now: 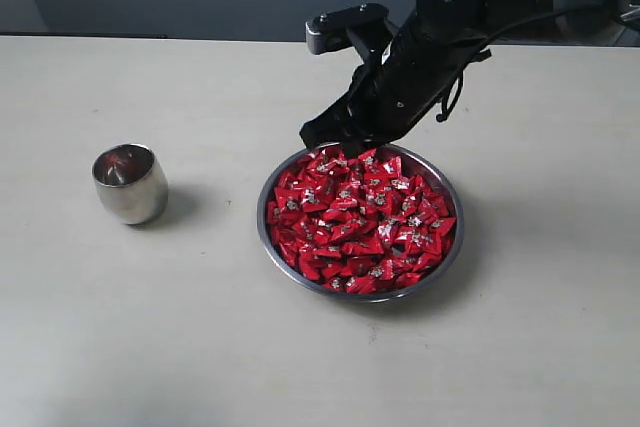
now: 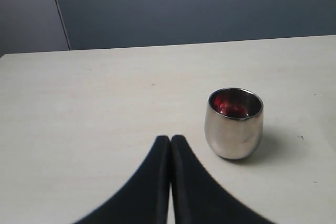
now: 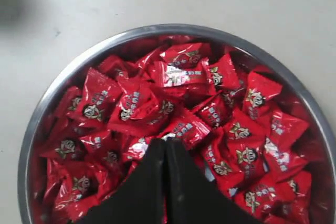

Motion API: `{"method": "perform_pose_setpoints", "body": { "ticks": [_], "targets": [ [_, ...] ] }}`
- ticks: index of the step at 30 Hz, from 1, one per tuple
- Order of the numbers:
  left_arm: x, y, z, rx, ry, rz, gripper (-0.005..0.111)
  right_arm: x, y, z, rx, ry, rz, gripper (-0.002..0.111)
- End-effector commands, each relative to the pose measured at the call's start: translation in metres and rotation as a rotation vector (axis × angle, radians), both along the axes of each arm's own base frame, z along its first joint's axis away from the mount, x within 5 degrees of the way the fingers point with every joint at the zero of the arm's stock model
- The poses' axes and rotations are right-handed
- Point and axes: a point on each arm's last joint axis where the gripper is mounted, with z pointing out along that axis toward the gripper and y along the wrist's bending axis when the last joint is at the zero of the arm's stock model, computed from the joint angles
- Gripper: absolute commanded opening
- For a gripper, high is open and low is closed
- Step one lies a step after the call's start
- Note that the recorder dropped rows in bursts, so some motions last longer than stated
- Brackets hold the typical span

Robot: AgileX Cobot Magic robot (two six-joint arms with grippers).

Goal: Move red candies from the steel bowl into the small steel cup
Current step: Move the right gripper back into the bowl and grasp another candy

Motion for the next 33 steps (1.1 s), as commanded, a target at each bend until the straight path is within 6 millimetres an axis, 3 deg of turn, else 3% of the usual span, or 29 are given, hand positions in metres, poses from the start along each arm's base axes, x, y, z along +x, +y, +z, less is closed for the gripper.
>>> {"method": "perform_pose_setpoints", "body": {
  "ticks": [1, 9, 14, 16, 25, 33],
  "targets": [
    [0.0, 0.0, -0.001, -0.002, -0.003, -0.007, 0.0, 0.0, 0.003, -0.014, 0.021, 0.049, 0.003, -0.001],
    [0.0, 0.0, -0.001, -0.002, -0.003, -0.007, 0.0, 0.007, 0.016, -0.029, 0.034, 0.143, -0.009, 0.002],
    [0.0, 0.0, -0.001, -0.002, -0.003, -0.007, 0.0, 0.017, 0.026, -0.026, 0.068, 0.168, -0.074, 0.033],
    [0.0, 0.0, -0.001, -0.002, -0.003, -0.007, 0.0, 0.02, 0.026, -0.028, 0.056, 0.2, -0.15, 0.038],
    [0.0, 0.0, -0.001, -0.002, -0.003, -0.007, 0.0, 0.021, 0.029, -0.041, 0.079, 0.331, -0.384, 0.033],
    [0.0, 0.0, -0.001, -0.002, -0.003, -0.007, 0.0, 0.025, 0.033, -0.048, 0.054, 0.38, -0.406, 0.033]
  ]
}}
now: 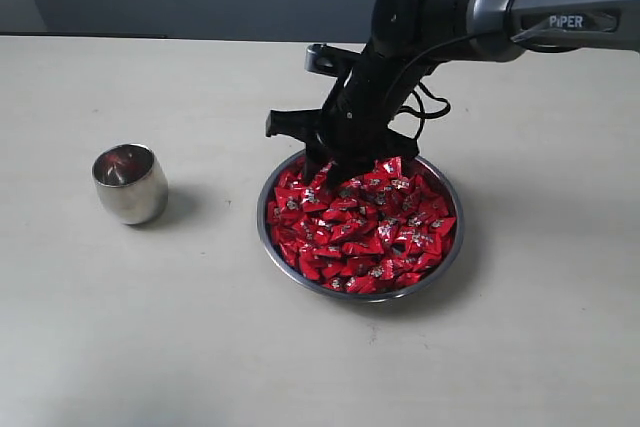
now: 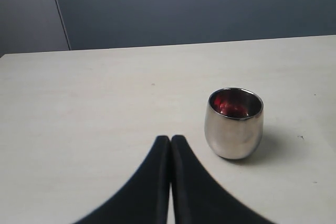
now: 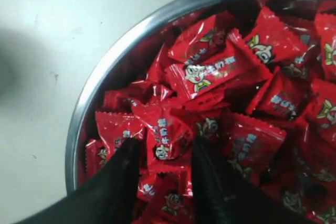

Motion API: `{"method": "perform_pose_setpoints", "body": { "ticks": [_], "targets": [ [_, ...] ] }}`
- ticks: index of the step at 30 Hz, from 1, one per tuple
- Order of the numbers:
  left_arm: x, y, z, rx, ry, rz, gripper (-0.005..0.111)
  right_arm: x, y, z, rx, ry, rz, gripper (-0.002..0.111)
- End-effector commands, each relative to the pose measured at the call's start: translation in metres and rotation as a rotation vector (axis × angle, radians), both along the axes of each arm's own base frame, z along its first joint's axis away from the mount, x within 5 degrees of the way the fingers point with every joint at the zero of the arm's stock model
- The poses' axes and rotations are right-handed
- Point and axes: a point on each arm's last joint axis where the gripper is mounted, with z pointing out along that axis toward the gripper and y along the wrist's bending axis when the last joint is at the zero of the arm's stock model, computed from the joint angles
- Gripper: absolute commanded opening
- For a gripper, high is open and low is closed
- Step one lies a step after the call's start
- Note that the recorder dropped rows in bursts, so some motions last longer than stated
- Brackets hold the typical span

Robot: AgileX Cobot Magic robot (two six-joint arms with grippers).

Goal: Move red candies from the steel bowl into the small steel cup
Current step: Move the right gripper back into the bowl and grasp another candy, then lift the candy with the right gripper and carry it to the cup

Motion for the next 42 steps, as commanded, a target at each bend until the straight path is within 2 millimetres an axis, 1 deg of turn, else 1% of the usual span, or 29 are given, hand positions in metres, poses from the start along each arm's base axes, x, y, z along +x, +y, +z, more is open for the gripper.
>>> {"method": "perform_pose_setpoints", "body": {
  "ticks": [1, 5, 12, 23, 30, 35, 42],
  "targets": [
    [0.0, 0.0, -0.001, -0.002, -0.003, -0.007, 0.0, 0.003, 0.002, 0.0, -0.009, 0.032, 0.001, 0.033],
    [0.0, 0.0, -0.001, -0.002, -0.003, -0.007, 0.0, 0.006, 0.003, -0.002, -0.052, 0.053, 0.034, 0.033],
    [0.0, 0.0, -0.001, -0.002, -0.003, -0.007, 0.0, 0.011, 0.0, 0.005, -0.118, 0.031, 0.052, 0.033],
    [0.0, 0.0, -0.001, -0.002, -0.003, -0.007, 0.0, 0.014, 0.003, 0.007, -0.093, 0.006, 0.017, 0.033],
    [0.0, 0.0, -0.001, -0.002, -0.003, -0.007, 0.0, 0.013, 0.005, -0.005, -0.094, 0.048, 0.009, 0.033],
    [0.0, 0.0, -0.001, -0.002, -0.003, -0.007, 0.0, 0.009, 0.01, -0.013, -0.109, 0.061, 0.028, 0.033],
    [0.0, 0.0, -0.001, -0.002, -0.003, -0.007, 0.0, 0.009, 0.011, -0.023, -0.121, 0.084, 0.027, 0.033]
  ]
}}
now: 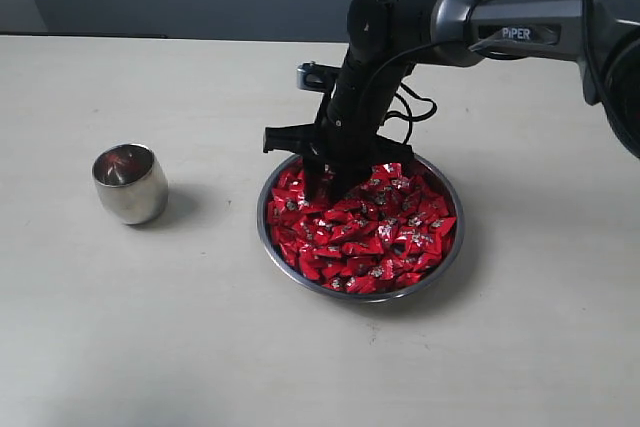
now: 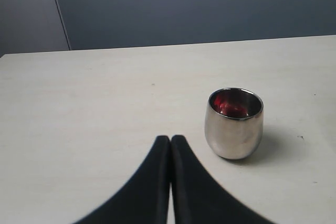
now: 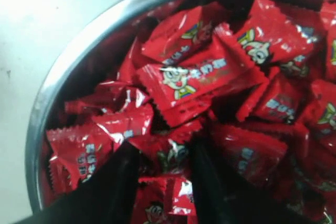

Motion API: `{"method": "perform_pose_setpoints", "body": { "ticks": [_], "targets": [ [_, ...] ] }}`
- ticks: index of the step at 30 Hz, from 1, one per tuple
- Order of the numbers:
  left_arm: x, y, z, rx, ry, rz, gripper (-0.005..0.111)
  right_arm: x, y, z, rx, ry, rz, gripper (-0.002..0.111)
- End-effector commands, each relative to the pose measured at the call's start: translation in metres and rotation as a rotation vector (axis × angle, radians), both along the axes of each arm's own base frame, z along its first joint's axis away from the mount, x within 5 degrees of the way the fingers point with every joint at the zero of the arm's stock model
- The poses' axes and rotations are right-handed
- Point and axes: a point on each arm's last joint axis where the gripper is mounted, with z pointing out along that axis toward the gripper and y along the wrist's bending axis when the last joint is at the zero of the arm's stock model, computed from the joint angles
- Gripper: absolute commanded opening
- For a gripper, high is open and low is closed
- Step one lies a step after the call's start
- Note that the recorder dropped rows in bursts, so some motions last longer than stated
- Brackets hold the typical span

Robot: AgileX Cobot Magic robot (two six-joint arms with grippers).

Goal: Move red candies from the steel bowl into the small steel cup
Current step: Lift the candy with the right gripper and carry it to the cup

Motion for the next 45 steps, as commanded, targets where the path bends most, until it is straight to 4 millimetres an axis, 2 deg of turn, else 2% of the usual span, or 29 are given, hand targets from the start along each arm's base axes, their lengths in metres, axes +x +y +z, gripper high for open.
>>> {"method": "perform_pose_setpoints", "body": {
  "ticks": [1, 10, 15, 19, 39, 42, 45],
  "targets": [
    [0.0, 0.0, -0.001, -0.002, -0.003, -0.007, 0.0, 0.0, 0.001, -0.004, -0.008, 0.006, 0.006, 0.033],
    [0.0, 0.0, -0.001, -0.002, -0.003, -0.007, 0.0, 0.001, 0.0, -0.004, -0.014, -0.002, 0.012, 0.031],
    [0.0, 0.0, -0.001, -0.002, -0.003, -0.007, 0.0, 0.002, -0.001, -0.001, -0.024, -0.024, 0.029, 0.01],
    [0.0, 0.0, -0.001, -0.002, -0.003, -0.007, 0.0, 0.004, -0.002, 0.006, -0.033, -0.05, 0.043, -0.001],
    [0.0, 0.0, -0.001, -0.002, -0.003, -0.007, 0.0, 0.024, 0.011, 0.075, 0.01, -0.198, 0.167, -0.001],
    [0.0, 0.0, -0.001, -0.002, -0.003, -0.007, 0.0, 0.026, 0.014, 0.083, 0.027, -0.232, 0.244, -0.001],
    [0.0, 0.0, -0.001, -0.002, -0.003, -0.007, 0.0, 0.024, 0.027, 0.094, 0.187, -0.291, 0.397, -0.001]
  ]
}}
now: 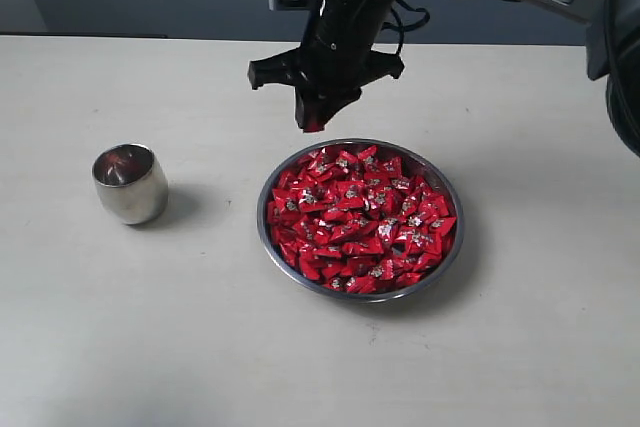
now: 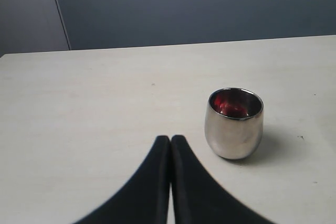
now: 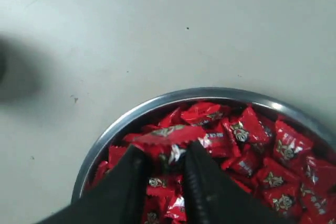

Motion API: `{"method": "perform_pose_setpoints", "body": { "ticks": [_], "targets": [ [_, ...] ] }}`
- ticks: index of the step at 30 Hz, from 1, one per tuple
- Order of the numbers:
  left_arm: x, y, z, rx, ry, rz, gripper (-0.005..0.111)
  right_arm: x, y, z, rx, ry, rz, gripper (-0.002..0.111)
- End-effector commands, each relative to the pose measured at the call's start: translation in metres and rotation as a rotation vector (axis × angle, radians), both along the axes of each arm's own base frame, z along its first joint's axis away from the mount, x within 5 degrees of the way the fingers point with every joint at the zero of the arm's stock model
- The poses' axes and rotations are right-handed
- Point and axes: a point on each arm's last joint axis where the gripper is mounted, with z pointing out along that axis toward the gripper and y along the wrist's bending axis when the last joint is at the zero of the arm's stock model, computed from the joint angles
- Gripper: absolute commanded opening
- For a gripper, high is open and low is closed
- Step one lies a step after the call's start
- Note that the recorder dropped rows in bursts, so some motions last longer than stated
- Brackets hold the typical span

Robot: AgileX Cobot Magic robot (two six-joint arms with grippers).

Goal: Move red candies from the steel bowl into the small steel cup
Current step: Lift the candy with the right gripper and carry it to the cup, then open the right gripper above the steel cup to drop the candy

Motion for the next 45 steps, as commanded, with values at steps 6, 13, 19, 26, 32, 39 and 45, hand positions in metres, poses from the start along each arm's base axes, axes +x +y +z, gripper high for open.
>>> {"method": "perform_pose_setpoints", "body": {
  "ticks": [6, 13, 19, 26, 32, 39, 45],
  "targets": [
    [0.0, 0.0, -0.001, -0.002, -0.003, -0.007, 0.0, 0.002, 0.044, 0.05, 0.406, -0.233, 0.396, -0.001],
    [0.0, 0.0, -0.001, -0.002, -0.003, -0.007, 0.0, -0.021, 0.091, 0.051, 0.414, -0.352, 0.658, -0.001],
    [0.0, 0.0, -0.001, -0.002, -0.003, -0.007, 0.0, -0.038, 0.114, 0.034, 0.302, -0.38, 0.8, -0.001],
    [0.0, 0.0, -0.001, -0.002, -0.003, -0.007, 0.0, -0.06, 0.136, 0.02, 0.311, -0.388, 0.856, -0.001],
    [0.0, 0.0, -0.001, -0.002, -0.003, -0.007, 0.0, -0.07, 0.148, 0.0, 0.294, -0.366, 0.887, -0.001],
    [0.0, 0.0, -0.001, -0.002, -0.003, -0.007, 0.0, -0.068, 0.153, -0.01, 0.293, -0.39, 0.876, -0.001],
    [0.0, 0.0, -0.001, -0.002, -0.003, -0.007, 0.0, -0.064, 0.155, -0.016, 0.275, -0.424, 0.866, -0.001]
  ]
}}
